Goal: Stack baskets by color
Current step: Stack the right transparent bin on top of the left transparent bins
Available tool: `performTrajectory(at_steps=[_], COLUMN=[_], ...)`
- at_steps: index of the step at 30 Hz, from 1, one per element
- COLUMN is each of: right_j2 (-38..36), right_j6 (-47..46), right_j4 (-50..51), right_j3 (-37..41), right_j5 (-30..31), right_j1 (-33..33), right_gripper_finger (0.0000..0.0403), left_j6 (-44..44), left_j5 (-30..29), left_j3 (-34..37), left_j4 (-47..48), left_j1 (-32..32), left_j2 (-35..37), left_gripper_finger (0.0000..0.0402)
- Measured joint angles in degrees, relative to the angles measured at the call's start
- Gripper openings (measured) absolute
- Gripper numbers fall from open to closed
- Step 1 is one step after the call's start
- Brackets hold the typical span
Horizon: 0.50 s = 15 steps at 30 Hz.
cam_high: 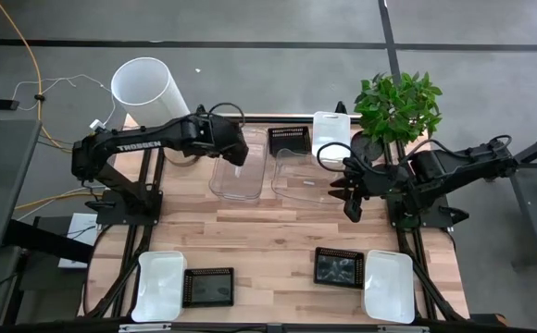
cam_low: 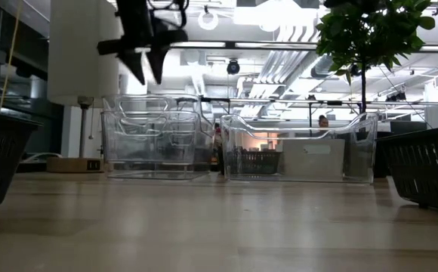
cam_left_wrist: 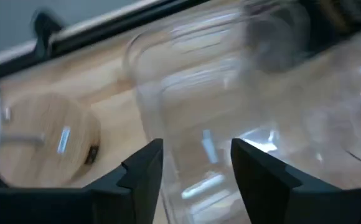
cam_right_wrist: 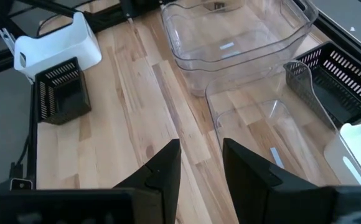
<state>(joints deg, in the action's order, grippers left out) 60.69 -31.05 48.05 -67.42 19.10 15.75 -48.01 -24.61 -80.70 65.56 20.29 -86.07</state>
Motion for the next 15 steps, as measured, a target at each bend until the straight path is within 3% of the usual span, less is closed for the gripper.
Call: performTrajectory(at_steps=[7,12,15], right_j2=[0.0,0.0,0.0], right_j6=[1.4,1.5,1.5], right_j4=[-4.7,-7.9,-8.6], right_j3=[0.0,0.0,0.0], right_j5=[-1.0,-1.1,-1.0], right_j1=[0.0,0.0,0.0], right_gripper_finger=[0.0108,0.0108,0.0108], left_j6=[16.4,24.6,26.2], left_j5=[3.1,2.9,1.3], left_j3=[-5.8,-5.3,-1.3], left_j4=[-8.9,-18.8,-24.9], left_j1=[-8.9,-19.6,-27.2], left_j2=[6.9,15.8,21.0], left_gripper_finger=[0.0182,0.0182,0.0182])
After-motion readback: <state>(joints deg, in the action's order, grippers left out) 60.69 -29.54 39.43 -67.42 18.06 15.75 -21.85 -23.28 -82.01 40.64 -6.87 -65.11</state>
